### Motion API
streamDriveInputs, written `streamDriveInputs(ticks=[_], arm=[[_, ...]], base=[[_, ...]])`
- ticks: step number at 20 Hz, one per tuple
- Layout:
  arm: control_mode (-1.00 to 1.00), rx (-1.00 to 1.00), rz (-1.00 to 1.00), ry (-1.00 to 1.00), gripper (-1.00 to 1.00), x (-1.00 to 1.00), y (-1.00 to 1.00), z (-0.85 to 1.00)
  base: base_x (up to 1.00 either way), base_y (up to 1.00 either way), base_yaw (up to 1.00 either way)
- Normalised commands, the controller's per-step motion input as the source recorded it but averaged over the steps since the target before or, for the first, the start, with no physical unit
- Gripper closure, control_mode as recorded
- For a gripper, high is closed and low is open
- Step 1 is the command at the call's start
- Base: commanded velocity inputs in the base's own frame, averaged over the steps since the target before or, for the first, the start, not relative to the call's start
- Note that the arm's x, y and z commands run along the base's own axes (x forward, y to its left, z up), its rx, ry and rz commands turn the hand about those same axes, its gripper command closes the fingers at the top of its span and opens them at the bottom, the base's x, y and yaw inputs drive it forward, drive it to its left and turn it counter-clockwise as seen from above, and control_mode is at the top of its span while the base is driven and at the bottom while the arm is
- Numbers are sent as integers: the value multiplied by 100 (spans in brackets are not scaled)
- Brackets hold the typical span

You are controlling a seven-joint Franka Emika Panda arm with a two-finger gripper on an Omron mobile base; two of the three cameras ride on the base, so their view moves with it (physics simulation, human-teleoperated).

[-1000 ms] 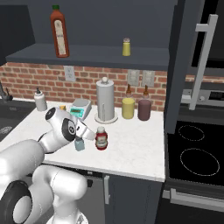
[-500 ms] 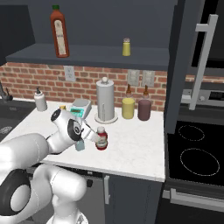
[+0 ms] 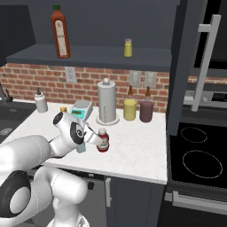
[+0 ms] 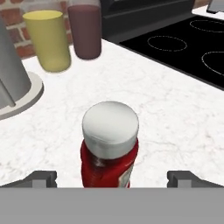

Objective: Put the shaker and condiment bottle from the counter next to their counterparts in the cabinet.

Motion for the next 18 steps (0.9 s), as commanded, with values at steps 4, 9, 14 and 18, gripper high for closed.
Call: streamDriveInputs(ticks=[4,9,14,18], arm=[[-100,0,-4,0,-100,14,0,-3],[-100,0,-3,0,-100,14,0,-15],[-100,0,-3,0,-100,11,-8,-17],[-100,4,-7,0,100,28,-33,-20]], base=[[0,0,0],[0,0,0],[0,0,0],[0,0,0]])
